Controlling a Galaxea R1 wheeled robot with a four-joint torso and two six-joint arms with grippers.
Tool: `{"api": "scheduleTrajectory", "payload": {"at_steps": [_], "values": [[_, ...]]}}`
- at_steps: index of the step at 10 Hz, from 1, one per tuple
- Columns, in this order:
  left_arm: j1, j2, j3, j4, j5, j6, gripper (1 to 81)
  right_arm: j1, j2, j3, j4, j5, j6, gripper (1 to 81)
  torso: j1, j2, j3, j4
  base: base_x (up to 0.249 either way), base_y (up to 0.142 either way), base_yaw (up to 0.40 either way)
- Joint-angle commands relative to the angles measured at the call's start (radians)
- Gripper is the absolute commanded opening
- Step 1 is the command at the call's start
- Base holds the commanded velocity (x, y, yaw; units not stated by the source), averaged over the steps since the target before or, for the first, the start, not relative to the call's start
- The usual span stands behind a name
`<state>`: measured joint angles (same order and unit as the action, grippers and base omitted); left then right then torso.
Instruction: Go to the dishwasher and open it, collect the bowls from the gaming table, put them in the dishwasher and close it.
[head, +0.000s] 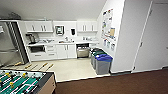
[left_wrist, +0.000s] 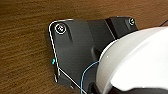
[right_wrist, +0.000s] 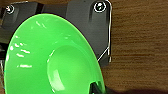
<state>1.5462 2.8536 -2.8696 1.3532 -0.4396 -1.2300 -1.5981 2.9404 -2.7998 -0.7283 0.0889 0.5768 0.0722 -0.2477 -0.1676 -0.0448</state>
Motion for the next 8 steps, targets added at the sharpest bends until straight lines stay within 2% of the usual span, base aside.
{"api": "scheduleTrajectory", "payload": {"at_steps": [1,8], "values": [[-0.050,-0.026,-0.013,-0.002,0.016,0.003,1.0,0.048,-0.016,-0.010,-0.006,-0.040,0.002,1.0,0.000,0.000,0.000,0.000,0.163,0.000,0.000],[-0.050,-0.023,-0.013,-0.003,0.016,0.003,1.0,0.045,-0.019,-0.010,-0.005,-0.038,0.002,1.0,0.000,0.000,0.000,0.000,0.162,0.000,0.000]]}}
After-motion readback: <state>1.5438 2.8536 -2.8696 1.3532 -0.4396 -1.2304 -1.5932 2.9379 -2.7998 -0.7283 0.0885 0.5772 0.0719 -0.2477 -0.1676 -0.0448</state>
